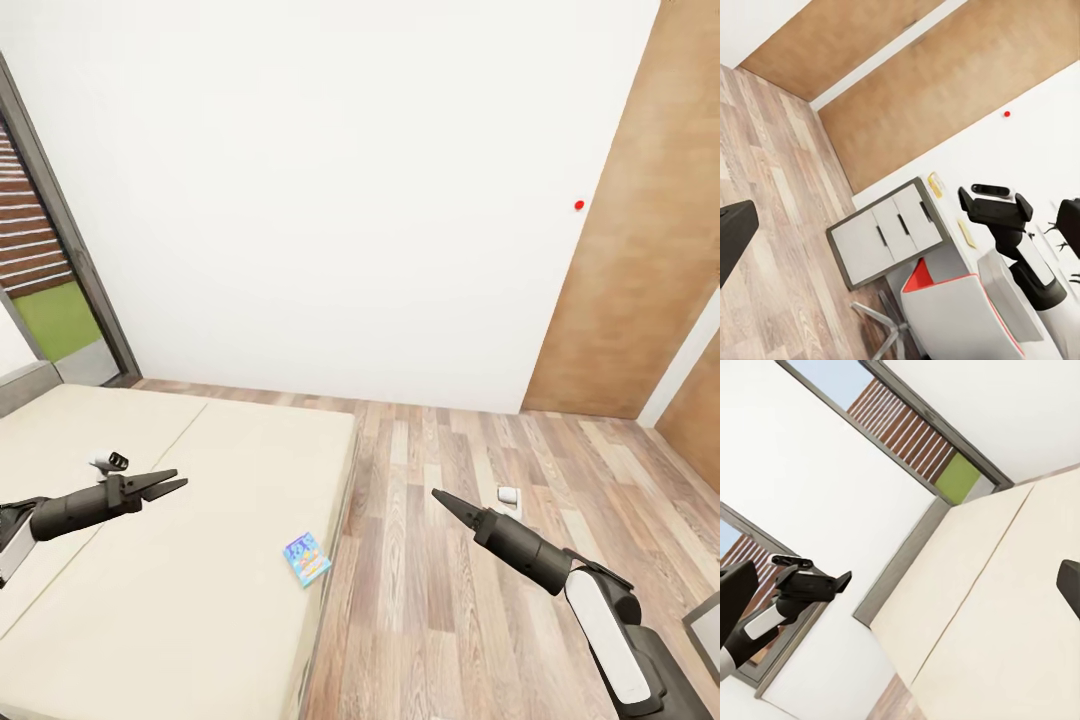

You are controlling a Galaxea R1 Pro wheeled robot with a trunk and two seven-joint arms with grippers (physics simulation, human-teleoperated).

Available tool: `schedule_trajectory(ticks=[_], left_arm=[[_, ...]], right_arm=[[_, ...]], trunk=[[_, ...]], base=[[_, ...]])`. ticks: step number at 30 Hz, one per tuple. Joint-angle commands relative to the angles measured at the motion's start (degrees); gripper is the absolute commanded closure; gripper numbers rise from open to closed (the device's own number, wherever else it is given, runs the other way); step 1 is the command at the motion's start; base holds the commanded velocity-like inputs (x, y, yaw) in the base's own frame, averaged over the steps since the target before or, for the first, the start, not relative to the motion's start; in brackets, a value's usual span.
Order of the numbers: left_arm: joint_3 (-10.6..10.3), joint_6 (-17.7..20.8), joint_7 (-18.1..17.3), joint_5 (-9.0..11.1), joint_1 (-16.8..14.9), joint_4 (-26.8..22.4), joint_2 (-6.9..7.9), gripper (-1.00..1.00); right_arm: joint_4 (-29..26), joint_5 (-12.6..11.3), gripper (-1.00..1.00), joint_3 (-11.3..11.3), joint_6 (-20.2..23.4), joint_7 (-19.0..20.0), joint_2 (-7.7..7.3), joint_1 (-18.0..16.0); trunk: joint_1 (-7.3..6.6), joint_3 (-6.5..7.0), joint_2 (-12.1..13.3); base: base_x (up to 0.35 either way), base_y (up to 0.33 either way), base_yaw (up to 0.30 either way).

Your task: Put all the toys in the child's room - the three board games (two on the bed and one on the table), the two jigsaw puzzles on the table, and the tennis ball on the table - inside the toy box on the table in the child's room.

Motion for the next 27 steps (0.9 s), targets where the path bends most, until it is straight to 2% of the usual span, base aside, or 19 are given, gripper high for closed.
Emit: schedule_trajectory(ticks=[1, 11, 27], left_arm=[[0.0, 0.6, -0.2, 0.0, 0.0, 0.0, -0.04, -1.00], [0.0, 0.6, -0.2, -0.1, 0.0, 0.0, -0.25, -1.00], [0.1, 0.6, -0.2, -0.1, 0.0, 0.0, -0.27, -1.00]], right_arm=[[0.0, -0.3, -1.00, 0.0, 0.4, 0.0, -0.01, -0.1], [0.0, -0.3, -1.00, 0.0, 0.4, 0.0, -0.01, -0.1], [0.0, -0.3, -1.00, -0.1, 0.4, 0.1, -0.01, -0.1]], trunk=[[0.04, -0.04, -0.1], [0.04, 0.71, -0.1], [0.04, 0.86, -0.1]], base=[[0.000, 0.000, -0.056], [0.000, 0.000, -0.042], [0.000, 0.000, -0.004]])
